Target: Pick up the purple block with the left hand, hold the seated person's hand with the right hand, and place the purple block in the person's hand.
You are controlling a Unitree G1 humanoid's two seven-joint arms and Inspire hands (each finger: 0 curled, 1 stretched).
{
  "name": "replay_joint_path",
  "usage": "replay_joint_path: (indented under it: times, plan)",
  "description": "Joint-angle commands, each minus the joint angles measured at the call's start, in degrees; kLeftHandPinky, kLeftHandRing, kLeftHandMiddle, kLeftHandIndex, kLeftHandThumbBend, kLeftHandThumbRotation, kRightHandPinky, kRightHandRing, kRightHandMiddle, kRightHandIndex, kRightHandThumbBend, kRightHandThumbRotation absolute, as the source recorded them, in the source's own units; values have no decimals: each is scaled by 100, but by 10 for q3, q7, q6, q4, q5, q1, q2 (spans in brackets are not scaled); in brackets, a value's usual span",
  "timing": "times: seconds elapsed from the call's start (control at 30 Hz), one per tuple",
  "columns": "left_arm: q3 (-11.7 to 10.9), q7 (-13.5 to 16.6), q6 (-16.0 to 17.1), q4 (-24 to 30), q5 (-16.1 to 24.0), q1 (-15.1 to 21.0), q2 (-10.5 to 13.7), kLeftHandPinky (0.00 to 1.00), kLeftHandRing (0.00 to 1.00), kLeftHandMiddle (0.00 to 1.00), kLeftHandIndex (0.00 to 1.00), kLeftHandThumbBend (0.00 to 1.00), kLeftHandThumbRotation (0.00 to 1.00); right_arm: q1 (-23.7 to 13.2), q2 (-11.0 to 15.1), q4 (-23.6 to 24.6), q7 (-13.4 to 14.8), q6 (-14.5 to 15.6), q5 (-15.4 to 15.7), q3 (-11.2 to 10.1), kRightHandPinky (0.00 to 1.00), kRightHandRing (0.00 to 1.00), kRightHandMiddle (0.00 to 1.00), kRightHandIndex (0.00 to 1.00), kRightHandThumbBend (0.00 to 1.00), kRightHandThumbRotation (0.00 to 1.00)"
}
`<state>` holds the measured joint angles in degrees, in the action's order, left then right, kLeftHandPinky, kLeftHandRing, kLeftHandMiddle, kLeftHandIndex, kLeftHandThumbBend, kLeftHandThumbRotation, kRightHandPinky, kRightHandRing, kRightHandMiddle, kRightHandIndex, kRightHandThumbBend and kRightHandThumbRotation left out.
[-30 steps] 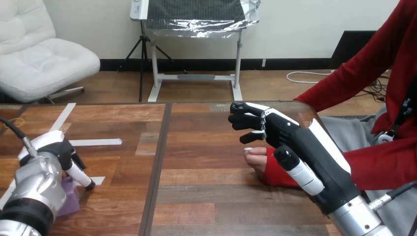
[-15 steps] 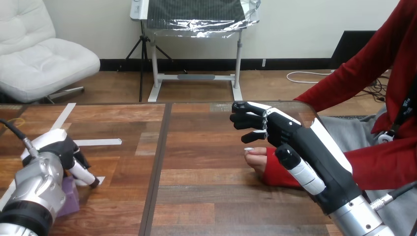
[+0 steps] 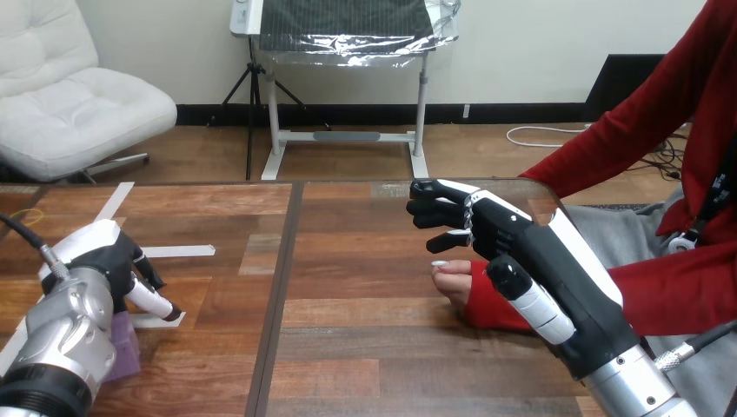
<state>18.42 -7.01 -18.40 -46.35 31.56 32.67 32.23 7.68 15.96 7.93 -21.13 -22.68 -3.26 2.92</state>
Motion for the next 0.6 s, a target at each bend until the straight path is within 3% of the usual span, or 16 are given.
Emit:
replay_joint_path:
  times: [0.0, 0.07, 0.2, 0.37, 0.57]
  plan:
    - [-15, 11, -8, 40, -1, 17, 7, 22, 30, 40, 49, 75, 0, -25, -1, 16, 7, -4, -4, -10, 70, 79, 80, 82, 99, 100]
    - [-21, 10, -18, 55, -3, 14, 7, 22, 30, 41, 49, 74, 0, -26, -1, 15, 7, -4, -3, -10, 70, 79, 80, 82, 98, 100]
    - [-9, -11, -49, 67, 11, 20, 10, 22, 30, 42, 50, 72, 0, -26, -1, 14, 6, -6, -4, -10, 70, 79, 80, 82, 98, 100]
    - [-5, -20, -52, 82, 15, 16, 15, 21, 31, 43, 52, 71, 0, -26, -1, 14, 8, -7, 0, -11, 70, 79, 80, 82, 98, 100]
    - [1, -50, -47, 95, 19, 14, 28, 20, 30, 43, 55, 72, 0, -27, -2, 13, 9, -6, 0, -9, 70, 79, 80, 82, 98, 100]
